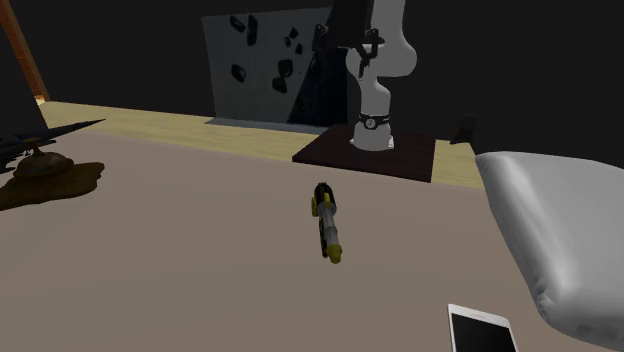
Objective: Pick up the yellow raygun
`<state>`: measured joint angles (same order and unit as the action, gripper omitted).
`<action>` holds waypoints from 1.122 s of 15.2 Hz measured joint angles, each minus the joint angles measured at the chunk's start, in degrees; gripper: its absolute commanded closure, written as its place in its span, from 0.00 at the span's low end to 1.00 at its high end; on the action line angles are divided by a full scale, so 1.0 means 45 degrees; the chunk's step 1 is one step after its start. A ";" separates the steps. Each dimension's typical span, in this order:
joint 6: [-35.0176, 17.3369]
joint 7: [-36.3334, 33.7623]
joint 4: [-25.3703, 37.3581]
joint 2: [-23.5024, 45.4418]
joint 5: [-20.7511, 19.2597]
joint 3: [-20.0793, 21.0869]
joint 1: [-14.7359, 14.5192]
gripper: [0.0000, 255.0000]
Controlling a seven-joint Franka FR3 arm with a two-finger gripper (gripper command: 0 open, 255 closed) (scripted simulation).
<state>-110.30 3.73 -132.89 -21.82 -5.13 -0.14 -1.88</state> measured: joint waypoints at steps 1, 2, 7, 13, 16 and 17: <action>-0.0220 -0.0025 0.0287 0.0524 -0.0042 0.0058 -0.0035 0.00; -0.0524 -0.0031 0.0496 0.1057 -0.0102 0.0099 -0.0057 0.00; -0.1458 -0.0074 0.1946 0.3536 -0.0440 0.0288 -0.0166 0.00; -0.1989 -0.0151 0.4331 0.6586 -0.0938 0.0472 -0.0353 0.00; -0.2013 -0.0225 0.5796 0.8155 -0.1205 0.0546 -0.0524 0.00; -0.1984 -0.0157 0.6314 0.8658 -0.1283 0.0539 -0.0539 0.00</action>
<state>-119.23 3.02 -104.47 17.15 -10.90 2.29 -4.30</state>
